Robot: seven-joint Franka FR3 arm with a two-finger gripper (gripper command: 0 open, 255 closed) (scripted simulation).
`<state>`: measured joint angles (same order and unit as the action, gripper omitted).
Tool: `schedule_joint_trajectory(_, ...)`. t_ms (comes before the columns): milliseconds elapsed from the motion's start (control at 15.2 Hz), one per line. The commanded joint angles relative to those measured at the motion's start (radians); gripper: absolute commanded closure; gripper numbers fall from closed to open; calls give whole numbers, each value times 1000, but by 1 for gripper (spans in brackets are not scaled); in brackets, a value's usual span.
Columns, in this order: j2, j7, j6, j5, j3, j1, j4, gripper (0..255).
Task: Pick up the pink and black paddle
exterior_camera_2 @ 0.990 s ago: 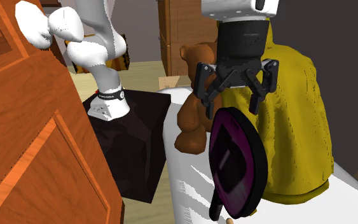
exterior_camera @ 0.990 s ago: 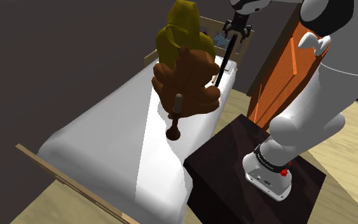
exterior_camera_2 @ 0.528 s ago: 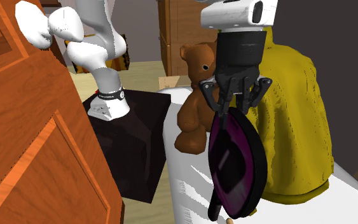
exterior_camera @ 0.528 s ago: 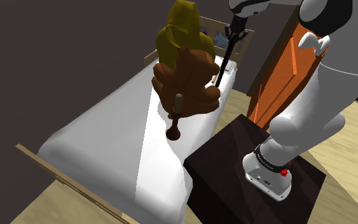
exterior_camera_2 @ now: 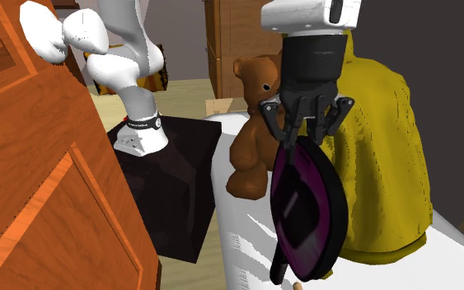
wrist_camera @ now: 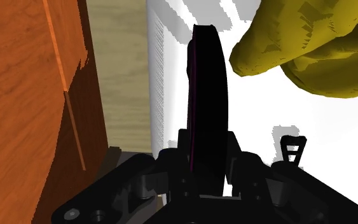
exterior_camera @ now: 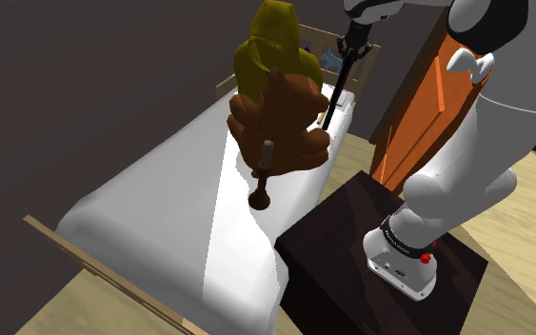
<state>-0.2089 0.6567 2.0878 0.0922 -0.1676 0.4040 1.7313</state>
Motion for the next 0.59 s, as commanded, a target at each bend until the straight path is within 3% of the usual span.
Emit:
schedule_joint_trajectory(0,7,-1,-21,0,0,-1,-16,255)
schedule_joint_trajectory(528,18,-11,-125,-2,0,-1,-109,255)
